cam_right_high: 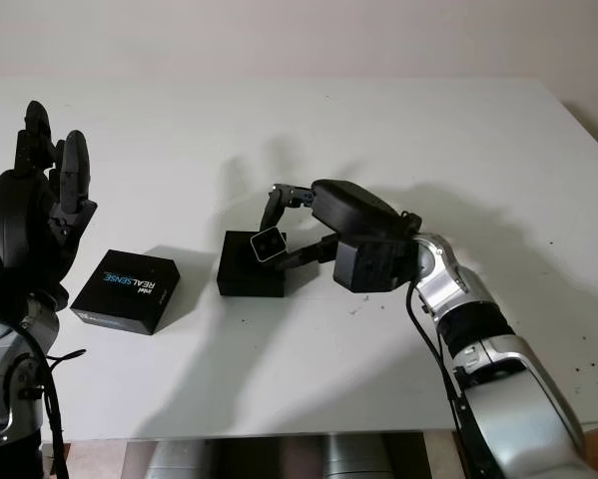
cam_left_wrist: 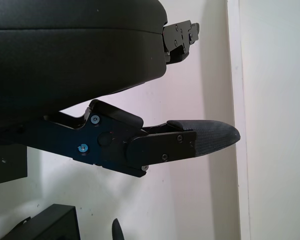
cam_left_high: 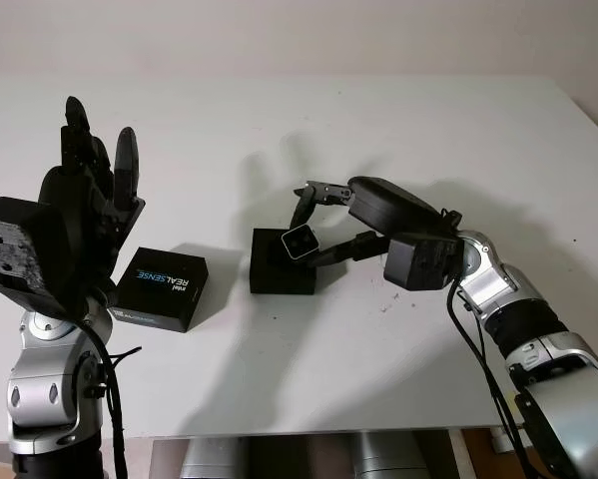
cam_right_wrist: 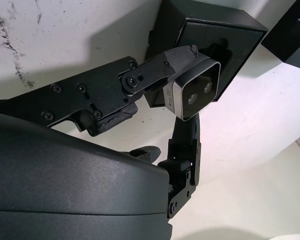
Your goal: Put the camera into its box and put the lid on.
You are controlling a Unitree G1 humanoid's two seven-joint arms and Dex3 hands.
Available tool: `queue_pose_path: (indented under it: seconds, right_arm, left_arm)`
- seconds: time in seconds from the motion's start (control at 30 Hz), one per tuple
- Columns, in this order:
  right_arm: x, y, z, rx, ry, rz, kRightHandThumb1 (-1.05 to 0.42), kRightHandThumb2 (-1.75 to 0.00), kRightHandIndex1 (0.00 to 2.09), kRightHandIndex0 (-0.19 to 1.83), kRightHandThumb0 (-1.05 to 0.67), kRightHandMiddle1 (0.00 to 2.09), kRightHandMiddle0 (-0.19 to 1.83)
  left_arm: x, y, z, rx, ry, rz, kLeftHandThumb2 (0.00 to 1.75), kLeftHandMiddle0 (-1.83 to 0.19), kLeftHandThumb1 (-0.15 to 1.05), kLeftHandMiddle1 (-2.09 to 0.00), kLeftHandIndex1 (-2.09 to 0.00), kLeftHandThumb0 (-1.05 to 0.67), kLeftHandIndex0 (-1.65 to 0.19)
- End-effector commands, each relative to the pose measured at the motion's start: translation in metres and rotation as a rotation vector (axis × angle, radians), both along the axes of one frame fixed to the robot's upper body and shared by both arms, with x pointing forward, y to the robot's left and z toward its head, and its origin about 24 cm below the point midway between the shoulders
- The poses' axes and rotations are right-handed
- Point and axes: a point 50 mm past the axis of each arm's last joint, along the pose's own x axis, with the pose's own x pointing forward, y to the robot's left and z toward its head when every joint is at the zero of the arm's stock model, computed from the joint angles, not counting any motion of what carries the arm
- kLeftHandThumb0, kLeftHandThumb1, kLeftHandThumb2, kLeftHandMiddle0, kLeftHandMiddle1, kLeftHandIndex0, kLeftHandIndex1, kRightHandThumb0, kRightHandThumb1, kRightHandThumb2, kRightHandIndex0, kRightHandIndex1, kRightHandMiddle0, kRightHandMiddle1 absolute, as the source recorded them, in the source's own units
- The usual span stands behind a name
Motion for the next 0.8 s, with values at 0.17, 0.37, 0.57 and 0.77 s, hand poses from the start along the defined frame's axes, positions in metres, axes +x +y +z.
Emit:
queue_pose_path:
  seconds: [0.17, 0.37, 0.57, 0.77]
  right_arm:
    - [-0.004, 0.004, -0.009, 0.122, 0.075, -0.022, -0.95, -0.05, 0.07, 0.34, -0.44, 1.46, 0.36]
    - [-0.008, 0.008, -0.019, 0.250, 0.171, -0.046, -0.94, -0.05, 0.07, 0.34, -0.43, 1.50, 0.36]
    - [-0.011, 0.011, -0.024, 0.378, 0.258, -0.083, -0.94, -0.05, 0.06, 0.33, -0.47, 1.56, 0.36]
    - [-0.015, 0.013, -0.027, 0.511, 0.298, -0.110, -0.94, -0.05, 0.06, 0.34, -0.49, 1.59, 0.35]
  left_arm:
    - [0.000, 0.001, 0.003, 0.014, -0.012, -0.001, 0.50, 0.19, 1.05, -0.04, 0.00, -0.72, 0.19]
    - [0.000, 0.002, 0.003, 0.025, -0.005, -0.002, 0.49, 0.19, 1.05, -0.04, 0.00, -0.72, 0.19]
    - [0.000, 0.001, 0.003, 0.026, -0.002, -0.003, 0.50, 0.19, 1.05, -0.02, 0.00, -0.72, 0.19]
    - [0.000, 0.001, 0.002, 0.036, -0.006, -0.005, 0.50, 0.19, 1.05, -0.02, 0.00, -0.72, 0.19]
